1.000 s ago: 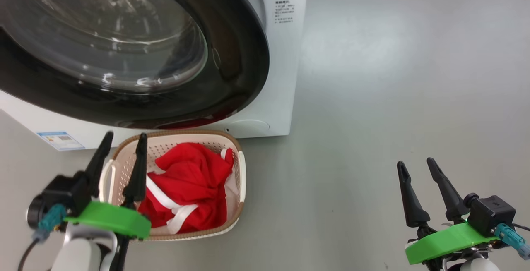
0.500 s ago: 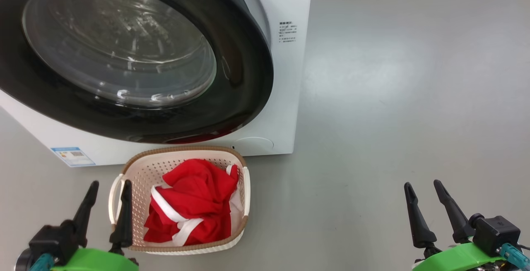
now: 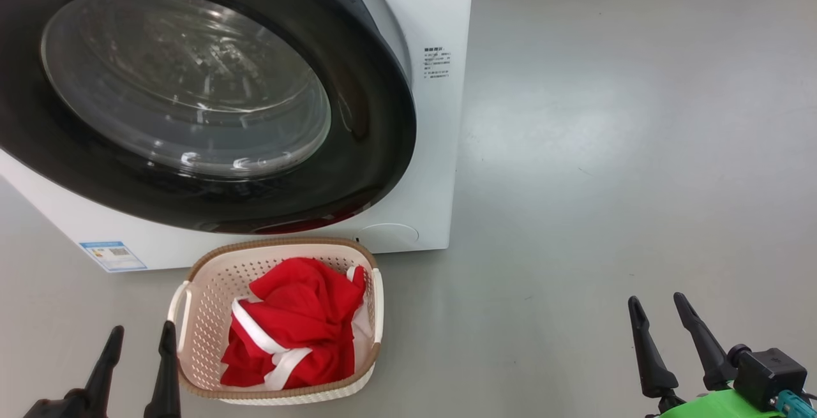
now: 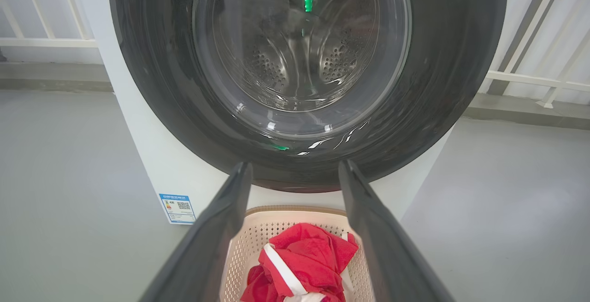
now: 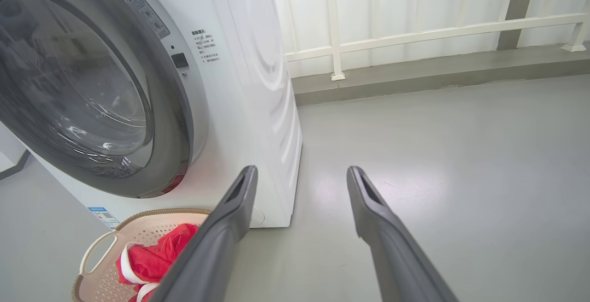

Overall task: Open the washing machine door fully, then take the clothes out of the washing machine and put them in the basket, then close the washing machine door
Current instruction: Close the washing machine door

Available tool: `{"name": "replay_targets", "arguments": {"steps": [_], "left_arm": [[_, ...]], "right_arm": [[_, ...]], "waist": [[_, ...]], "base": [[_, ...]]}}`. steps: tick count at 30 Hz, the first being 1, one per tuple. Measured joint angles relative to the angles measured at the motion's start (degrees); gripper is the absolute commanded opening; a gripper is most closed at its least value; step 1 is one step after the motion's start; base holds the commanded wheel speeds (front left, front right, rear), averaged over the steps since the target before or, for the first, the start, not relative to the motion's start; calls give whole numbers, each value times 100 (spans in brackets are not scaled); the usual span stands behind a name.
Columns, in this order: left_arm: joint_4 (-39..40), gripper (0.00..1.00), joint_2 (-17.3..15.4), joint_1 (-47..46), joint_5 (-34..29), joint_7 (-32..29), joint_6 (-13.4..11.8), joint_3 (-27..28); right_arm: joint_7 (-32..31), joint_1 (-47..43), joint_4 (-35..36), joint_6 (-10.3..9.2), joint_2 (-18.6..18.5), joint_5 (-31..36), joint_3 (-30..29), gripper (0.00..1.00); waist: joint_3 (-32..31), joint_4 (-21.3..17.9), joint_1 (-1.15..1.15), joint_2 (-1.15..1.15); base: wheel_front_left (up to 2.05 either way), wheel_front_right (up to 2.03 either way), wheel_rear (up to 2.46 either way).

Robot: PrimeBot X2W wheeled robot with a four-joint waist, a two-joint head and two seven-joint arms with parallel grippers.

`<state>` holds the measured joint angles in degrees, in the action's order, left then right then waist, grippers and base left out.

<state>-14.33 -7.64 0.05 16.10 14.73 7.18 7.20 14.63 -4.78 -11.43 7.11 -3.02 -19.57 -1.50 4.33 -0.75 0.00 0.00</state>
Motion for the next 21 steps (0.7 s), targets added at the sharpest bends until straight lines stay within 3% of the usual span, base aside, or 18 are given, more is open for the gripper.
{"name": "replay_targets", "arguments": {"steps": [16, 17, 19, 21], "left_arm": [[62, 100, 118, 8, -49, 0, 0, 9], [62, 100, 127, 6, -49, 0, 0, 0], [62, 100, 146, -2, -49, 0, 0, -21], [62, 100, 178, -9, -51, 0, 0, -48]], "right_arm": [[0, 3, 14, 0, 10, 0, -51, 100], [0, 5, 13, 0, 10, -1, -23, 58], [0, 34, 10, 0, 12, -2, 40, 0], [0, 70, 4, 0, 11, -4, 78, 0]], "waist": [[25, 80, 0, 0], [30, 101, 0, 0], [45, 154, 0, 0], [64, 217, 0, 0]], "base": [[0, 0, 0], [0, 0, 0], [0, 0, 0], [0, 0, 0]]}}
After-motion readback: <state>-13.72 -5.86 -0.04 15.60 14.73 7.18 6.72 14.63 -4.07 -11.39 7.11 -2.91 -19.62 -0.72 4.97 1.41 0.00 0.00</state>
